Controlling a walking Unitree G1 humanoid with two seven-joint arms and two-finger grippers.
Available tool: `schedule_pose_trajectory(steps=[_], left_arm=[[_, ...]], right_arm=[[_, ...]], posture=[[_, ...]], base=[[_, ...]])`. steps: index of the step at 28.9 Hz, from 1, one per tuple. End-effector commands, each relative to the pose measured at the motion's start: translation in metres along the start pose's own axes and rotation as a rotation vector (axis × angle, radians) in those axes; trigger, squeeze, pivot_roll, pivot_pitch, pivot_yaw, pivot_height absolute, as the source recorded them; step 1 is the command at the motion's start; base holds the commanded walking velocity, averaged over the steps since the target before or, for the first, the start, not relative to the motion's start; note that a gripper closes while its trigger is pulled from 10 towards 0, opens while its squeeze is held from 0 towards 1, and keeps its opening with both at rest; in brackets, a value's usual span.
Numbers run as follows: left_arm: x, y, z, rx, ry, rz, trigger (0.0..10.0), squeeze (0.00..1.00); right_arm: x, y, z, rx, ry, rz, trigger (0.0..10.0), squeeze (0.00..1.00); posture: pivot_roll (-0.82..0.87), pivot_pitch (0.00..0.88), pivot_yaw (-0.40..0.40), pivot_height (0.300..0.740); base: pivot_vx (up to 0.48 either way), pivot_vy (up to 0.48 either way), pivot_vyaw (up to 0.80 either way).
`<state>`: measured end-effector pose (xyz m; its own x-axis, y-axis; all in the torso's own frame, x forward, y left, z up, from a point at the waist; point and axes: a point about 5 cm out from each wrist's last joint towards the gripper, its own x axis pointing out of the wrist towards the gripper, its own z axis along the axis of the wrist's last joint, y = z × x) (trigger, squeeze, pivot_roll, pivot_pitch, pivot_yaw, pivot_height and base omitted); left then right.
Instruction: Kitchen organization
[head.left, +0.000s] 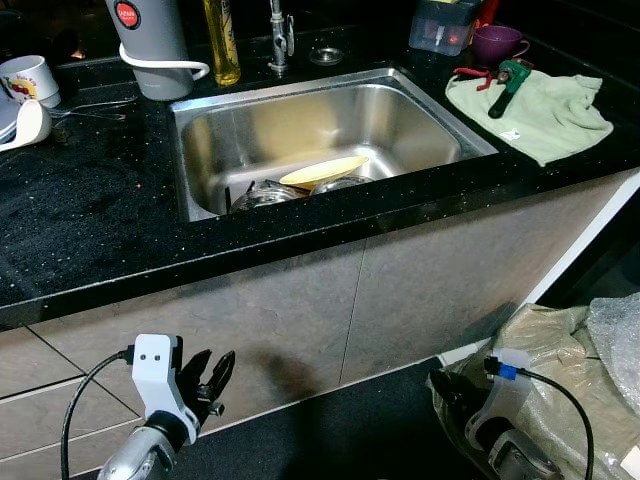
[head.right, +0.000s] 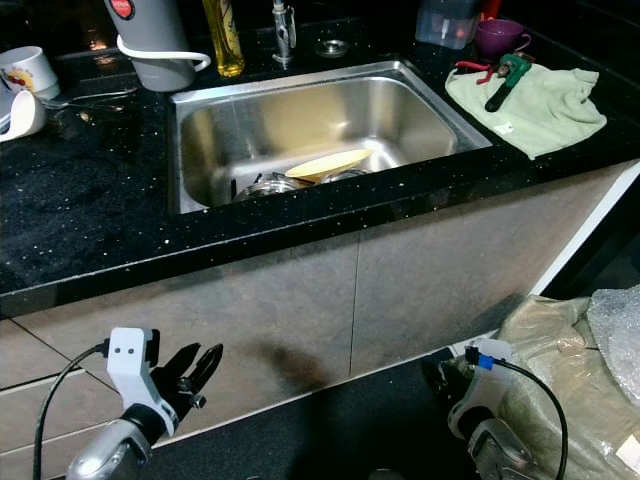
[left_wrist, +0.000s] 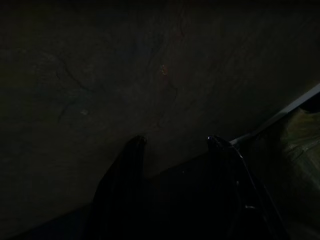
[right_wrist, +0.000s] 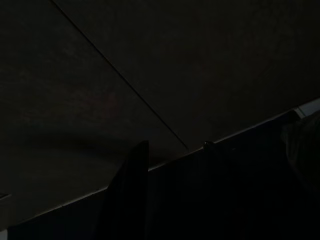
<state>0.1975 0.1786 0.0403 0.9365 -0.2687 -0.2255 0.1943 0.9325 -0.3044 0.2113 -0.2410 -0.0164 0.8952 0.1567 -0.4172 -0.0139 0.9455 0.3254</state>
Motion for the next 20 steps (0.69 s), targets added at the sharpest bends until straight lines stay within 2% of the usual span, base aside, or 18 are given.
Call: schedule_pose_trajectory(steps=[1, 20], left_arm=[[-0.0016, 0.0004, -0.0035, -0.015, 0.014, 0.01, 10.0, 0.0], [0.0018, -0.004, -0.0093, -0.03, 0.03, 0.005, 10.0, 0.0]], right_arm=[[-0.0014, -0.0029, -0.002, 0.0, 0.006, -0.009, 10.0, 0.0], [0.0003, -0.0047, 0.0002, 0.001, 0.004, -0.013, 10.0, 0.0]], posture=[[-0.1, 0.072, 0.023, 0.732], [-0.1, 0.071, 0.029, 0.732]], base=[[0.0, 0.0, 0.0], [0.0, 0.0, 0.0]])
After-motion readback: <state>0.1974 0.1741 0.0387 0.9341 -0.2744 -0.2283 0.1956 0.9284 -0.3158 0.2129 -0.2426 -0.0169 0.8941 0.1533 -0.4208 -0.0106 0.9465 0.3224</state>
